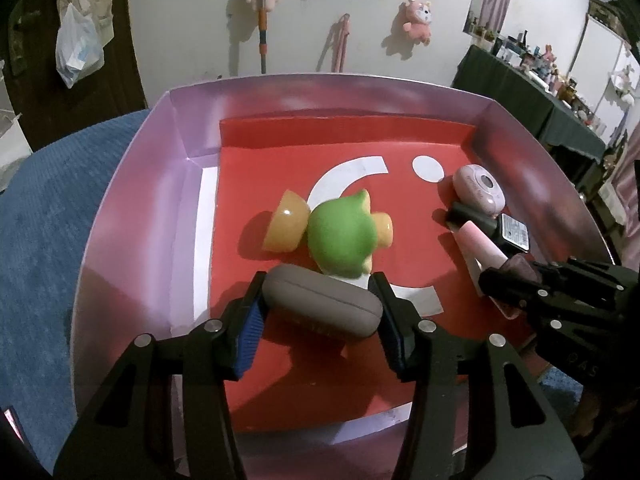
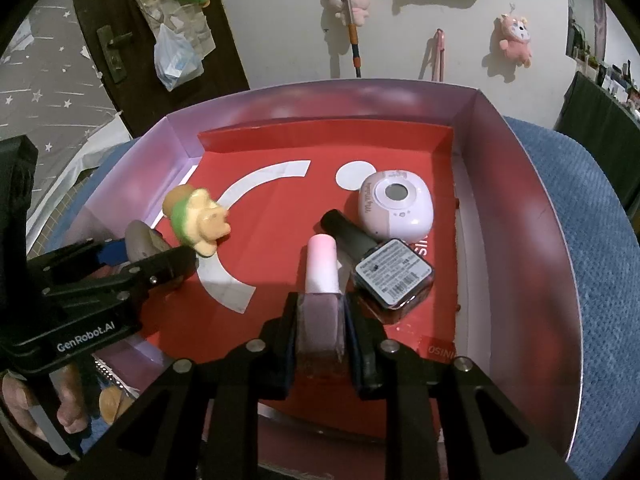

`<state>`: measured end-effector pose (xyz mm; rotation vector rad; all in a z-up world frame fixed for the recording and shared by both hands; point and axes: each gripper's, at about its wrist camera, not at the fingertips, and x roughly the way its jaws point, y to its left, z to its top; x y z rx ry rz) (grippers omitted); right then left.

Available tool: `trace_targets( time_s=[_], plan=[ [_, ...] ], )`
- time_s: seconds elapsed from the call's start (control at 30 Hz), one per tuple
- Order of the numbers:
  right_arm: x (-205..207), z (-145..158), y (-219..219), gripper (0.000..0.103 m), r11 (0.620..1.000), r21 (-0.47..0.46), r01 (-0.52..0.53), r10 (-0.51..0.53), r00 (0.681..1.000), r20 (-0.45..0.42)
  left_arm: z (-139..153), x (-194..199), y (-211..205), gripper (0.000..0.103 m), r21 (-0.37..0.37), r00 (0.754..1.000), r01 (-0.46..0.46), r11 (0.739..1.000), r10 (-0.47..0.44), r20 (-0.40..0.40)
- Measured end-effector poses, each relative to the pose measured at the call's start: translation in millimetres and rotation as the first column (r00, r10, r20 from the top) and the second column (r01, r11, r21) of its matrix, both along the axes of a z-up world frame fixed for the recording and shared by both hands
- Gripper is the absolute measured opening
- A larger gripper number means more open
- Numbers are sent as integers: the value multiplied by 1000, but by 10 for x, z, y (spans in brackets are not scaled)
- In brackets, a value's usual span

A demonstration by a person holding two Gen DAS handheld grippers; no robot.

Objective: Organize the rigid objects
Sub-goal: 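Open the right tool to stand the polish in the tray while the left tool releases the case, then withdraw both open tools from the tray toward the remaining objects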

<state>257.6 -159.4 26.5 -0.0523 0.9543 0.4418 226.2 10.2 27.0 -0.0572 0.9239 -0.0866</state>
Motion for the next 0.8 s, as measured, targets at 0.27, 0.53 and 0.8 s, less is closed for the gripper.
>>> trace_targets(
  time_s=[0.27,0.53,0.8],
  plan=[
    [-47,66,13,38,1000,9,-13,13,1000,19,51,-39,28,61,4,1000,-13,1000,13,17],
    [-152,195,-15,51,999,36,-22,20,999,46,166,-142,26,70,5,999,-9,1000,9,51],
    [-313,407,-75,63,996,85,-27,19,996,86,273,-273,18,84,5,997,5,1000,-5,83]
  ],
)
